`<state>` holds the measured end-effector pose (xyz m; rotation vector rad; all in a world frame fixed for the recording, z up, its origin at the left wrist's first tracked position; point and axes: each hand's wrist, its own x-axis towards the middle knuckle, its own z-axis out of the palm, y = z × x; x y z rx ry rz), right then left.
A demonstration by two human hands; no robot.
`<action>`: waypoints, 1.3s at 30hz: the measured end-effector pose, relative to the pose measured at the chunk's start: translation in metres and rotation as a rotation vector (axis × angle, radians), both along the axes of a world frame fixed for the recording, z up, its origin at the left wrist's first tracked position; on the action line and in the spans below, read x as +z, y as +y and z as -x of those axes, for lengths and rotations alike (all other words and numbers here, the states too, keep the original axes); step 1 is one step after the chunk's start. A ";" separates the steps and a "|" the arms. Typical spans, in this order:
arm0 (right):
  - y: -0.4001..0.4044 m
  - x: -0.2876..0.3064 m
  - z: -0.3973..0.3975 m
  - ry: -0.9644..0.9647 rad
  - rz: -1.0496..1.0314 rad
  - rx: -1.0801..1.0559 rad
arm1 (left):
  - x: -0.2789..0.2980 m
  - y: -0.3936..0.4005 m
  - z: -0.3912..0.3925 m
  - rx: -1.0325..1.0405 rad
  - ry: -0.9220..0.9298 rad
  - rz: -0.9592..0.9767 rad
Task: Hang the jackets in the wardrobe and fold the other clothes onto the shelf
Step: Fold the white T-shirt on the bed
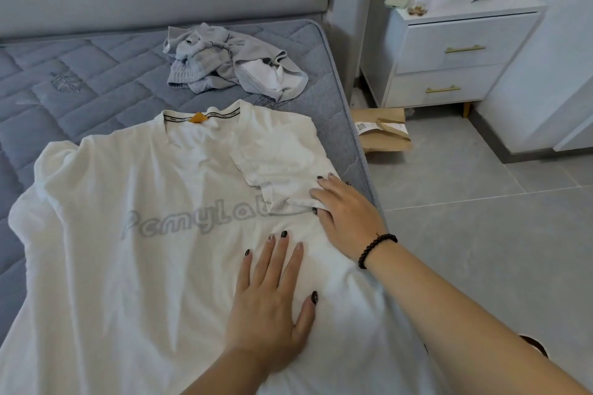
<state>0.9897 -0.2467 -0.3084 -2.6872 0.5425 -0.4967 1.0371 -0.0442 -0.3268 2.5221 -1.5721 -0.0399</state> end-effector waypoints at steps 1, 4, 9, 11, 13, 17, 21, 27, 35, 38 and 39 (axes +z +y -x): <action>0.002 -0.004 0.003 -0.043 0.005 -0.008 | 0.000 0.000 0.000 0.005 0.018 0.017; 0.007 -0.012 0.007 -0.181 0.000 -0.009 | 0.000 0.002 -0.002 0.070 0.142 0.132; 0.008 -0.012 0.009 -0.246 0.091 0.137 | 0.010 0.002 -0.001 0.287 0.563 0.474; 0.009 -0.014 0.014 -0.250 0.074 0.164 | 0.016 -0.005 -0.004 0.448 0.709 0.549; 0.008 -0.013 0.015 -0.245 0.072 0.162 | 0.026 -0.027 -0.020 0.635 0.846 0.588; 0.008 -0.011 0.016 -0.206 0.025 0.149 | 0.041 -0.070 -0.061 0.885 1.052 0.586; 0.009 -0.009 0.017 -0.211 0.022 0.120 | 0.036 -0.065 -0.062 0.888 0.860 0.488; 0.006 -0.017 0.015 -0.265 0.068 0.114 | 0.043 0.025 -0.087 0.631 0.441 0.382; 0.016 -0.011 0.014 -0.183 0.258 0.087 | 0.018 0.121 -0.140 0.526 0.004 -0.161; 0.038 -0.001 0.001 -0.141 0.325 0.072 | 0.010 0.123 -0.144 0.530 -0.031 -0.037; 0.052 0.002 -0.012 -0.134 0.289 0.078 | 0.008 0.125 -0.146 0.537 -0.021 0.015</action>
